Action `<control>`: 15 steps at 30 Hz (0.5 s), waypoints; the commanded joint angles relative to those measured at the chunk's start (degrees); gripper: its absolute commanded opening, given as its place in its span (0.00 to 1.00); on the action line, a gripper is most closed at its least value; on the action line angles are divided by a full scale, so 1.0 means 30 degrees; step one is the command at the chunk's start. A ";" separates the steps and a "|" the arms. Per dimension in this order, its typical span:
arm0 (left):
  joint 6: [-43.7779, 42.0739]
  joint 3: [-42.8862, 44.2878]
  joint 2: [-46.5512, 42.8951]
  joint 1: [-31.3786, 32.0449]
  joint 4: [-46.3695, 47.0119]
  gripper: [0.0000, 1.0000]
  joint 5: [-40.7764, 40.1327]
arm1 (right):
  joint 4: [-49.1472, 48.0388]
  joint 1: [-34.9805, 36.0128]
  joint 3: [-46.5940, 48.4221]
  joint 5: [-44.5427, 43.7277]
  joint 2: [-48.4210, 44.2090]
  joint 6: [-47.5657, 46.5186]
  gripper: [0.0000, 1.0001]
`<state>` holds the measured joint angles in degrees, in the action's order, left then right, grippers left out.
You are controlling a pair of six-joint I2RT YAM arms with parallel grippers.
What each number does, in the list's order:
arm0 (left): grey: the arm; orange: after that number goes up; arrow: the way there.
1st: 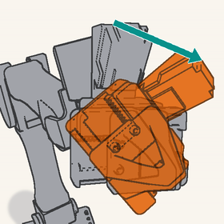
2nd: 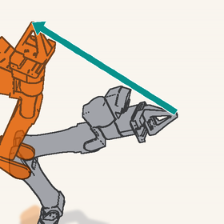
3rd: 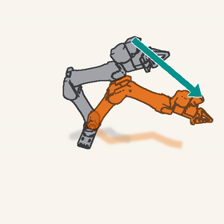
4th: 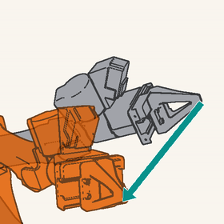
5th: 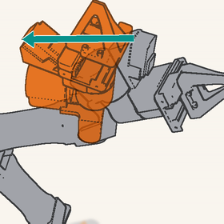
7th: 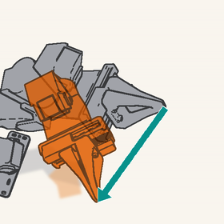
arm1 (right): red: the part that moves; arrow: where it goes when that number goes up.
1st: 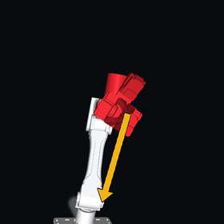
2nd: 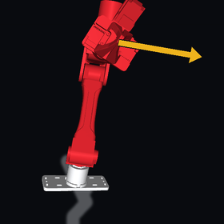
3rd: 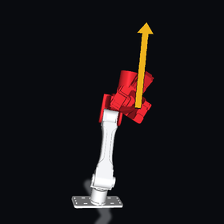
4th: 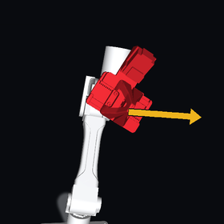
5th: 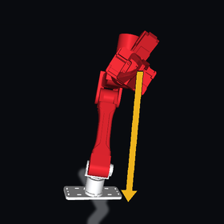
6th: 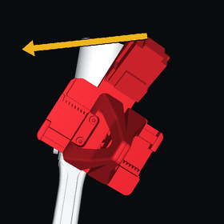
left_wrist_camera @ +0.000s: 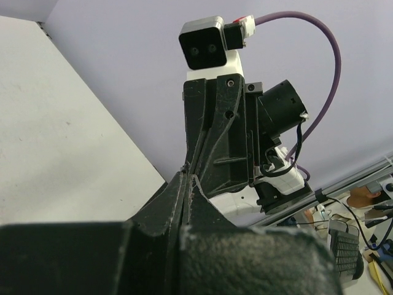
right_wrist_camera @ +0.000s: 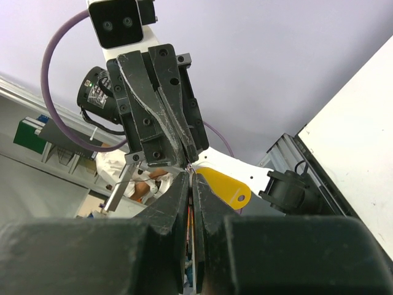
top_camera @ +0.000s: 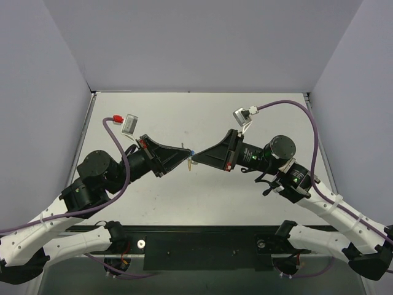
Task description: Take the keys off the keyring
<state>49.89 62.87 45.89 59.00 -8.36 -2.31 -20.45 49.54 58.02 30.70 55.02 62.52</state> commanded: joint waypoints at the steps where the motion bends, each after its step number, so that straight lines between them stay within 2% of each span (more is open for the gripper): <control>1: -0.0545 0.0810 0.0348 0.0137 -0.1167 0.00 0.2175 | -0.0743 0.0011 0.0377 0.0138 -0.0236 -0.0333 0.00; 15: -0.1278 0.2302 0.1431 0.0108 -0.2632 0.00 0.4605 | 0.0924 0.0040 0.1079 0.1046 -0.0323 -0.0771 0.00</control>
<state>47.09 66.19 47.53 58.70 -14.17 3.27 -16.53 49.54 58.37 33.91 54.17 61.41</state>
